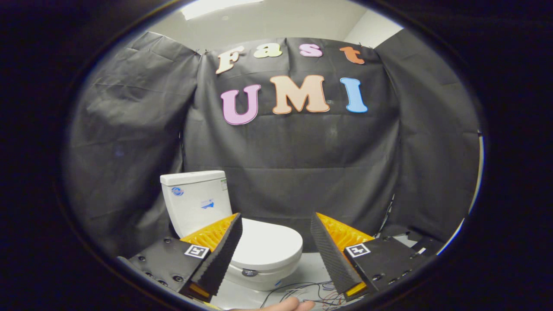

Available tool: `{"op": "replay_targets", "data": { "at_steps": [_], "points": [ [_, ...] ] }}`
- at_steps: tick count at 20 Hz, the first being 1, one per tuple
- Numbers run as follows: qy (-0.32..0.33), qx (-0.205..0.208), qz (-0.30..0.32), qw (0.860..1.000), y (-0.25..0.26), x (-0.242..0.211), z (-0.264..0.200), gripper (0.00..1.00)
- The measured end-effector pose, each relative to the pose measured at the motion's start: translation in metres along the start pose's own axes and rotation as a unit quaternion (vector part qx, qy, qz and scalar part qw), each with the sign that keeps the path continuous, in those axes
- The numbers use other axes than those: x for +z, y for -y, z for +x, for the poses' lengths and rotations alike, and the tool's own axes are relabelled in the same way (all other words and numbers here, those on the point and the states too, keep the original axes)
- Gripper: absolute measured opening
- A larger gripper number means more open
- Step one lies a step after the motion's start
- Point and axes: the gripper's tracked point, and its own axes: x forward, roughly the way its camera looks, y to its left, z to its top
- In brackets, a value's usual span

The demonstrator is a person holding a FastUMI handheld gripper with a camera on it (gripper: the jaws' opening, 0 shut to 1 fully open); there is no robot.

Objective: Open the toilet lid.

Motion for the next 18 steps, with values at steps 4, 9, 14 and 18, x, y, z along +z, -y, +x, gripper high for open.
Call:
{"op": "replay_targets", "data": {
  "at_steps": [4, 9, 14, 18],
  "points": [
    [0.009, 0.002, 0.000, 1.000, -0.001, 0.003, 0.012, 0.99],
    [0.000, 0.009, -0.021, 1.000, -0.011, 0.002, 0.052, 0.98],
    [-0.044, 0.065, -0.029, 0.997, -0.051, -0.026, 0.086, 0.99],
    [-0.062, 0.088, 0.026, 0.994, -0.082, -0.067, 0.104, 1.00]
  ]
}}
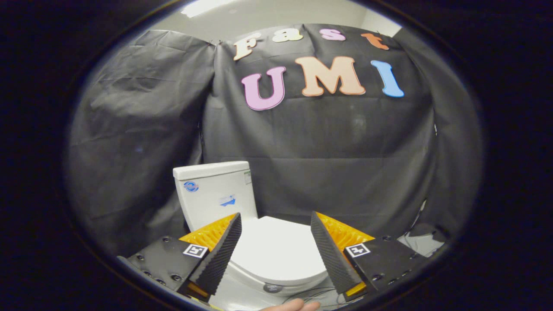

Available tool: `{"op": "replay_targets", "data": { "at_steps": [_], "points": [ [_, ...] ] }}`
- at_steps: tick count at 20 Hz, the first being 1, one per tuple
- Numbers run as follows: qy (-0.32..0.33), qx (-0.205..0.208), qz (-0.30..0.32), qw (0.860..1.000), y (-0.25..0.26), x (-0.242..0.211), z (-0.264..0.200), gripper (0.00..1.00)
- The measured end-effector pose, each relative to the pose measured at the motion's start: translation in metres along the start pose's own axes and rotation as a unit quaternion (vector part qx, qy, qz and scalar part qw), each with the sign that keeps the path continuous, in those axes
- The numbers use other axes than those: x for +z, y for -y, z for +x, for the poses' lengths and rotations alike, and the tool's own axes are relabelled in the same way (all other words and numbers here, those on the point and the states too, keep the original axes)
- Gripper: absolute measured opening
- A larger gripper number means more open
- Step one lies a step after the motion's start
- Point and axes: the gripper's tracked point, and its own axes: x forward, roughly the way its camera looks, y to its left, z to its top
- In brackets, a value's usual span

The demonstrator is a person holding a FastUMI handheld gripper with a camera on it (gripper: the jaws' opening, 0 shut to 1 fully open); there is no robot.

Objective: Open the toilet lid.

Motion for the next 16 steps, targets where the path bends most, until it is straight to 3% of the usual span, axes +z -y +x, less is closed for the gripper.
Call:
{"op": "replay_targets", "data": {
  "at_steps": [5, 9, 13, 16],
  "points": [
    [-0.073, -0.005, 0.083, 0.994, -0.019, -0.076, 0.010, 0.99],
    [-0.068, -0.014, 0.168, 0.983, -0.019, -0.101, 0.014, 0.99],
    [-0.010, -0.041, 0.304, 0.952, -0.008, -0.114, 0.010, 0.98],
    [0.011, -0.062, 0.368, 0.928, 0.003, -0.128, 0.005, 0.98]
  ]
}}
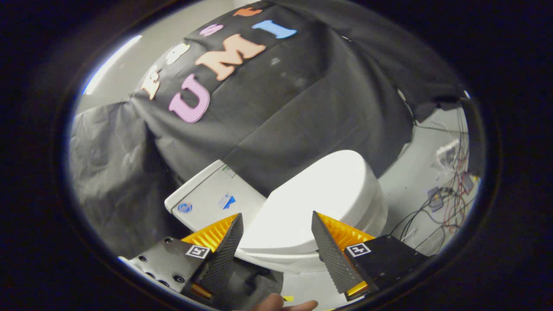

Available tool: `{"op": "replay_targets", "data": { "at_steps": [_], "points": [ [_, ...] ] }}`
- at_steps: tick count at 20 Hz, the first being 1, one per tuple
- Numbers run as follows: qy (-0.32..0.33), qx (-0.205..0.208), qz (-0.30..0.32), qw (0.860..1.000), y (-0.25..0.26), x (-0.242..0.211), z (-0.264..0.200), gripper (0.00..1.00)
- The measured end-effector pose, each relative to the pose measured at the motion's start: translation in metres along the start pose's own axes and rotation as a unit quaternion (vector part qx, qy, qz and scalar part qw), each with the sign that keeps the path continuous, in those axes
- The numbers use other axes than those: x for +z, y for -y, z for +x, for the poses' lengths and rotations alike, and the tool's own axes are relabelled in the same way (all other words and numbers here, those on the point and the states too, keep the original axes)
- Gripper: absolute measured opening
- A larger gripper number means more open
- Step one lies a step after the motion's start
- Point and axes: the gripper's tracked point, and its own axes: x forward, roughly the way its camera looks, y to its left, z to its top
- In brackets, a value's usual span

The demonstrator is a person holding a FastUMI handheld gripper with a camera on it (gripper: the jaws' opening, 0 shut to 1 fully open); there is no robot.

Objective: Open the toilet lid.

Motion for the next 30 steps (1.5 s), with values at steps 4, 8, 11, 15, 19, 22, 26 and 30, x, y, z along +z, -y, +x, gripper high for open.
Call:
{"op": "replay_targets", "data": {
  "at_steps": [4, 8, 11, 15, 19, 22, 26, 30],
  "points": [
    [-0.019, -0.049, 0.068, 0.996, 0.036, -0.019, 0.003, 0.98],
    [-0.060, -0.096, 0.143, 0.983, 0.069, -0.052, -0.002, 0.96],
    [-0.091, -0.118, 0.178, 0.973, 0.080, -0.079, 0.002, 0.96],
    [-0.052, -0.116, 0.255, 0.958, 0.088, -0.083, 0.022, 0.87],
    [-0.089, -0.106, 0.256, 0.957, 0.075, -0.111, 0.038, 0.62],
    [-0.053, -0.105, 0.294, 0.948, 0.076, -0.091, 0.043, 0.29],
    [-0.041, -0.132, 0.297, 0.945, 0.079, -0.092, 0.042, 0.10],
    [-0.037, -0.166, 0.280, 0.945, 0.077, -0.088, 0.041, 0.08]
  ]
}}
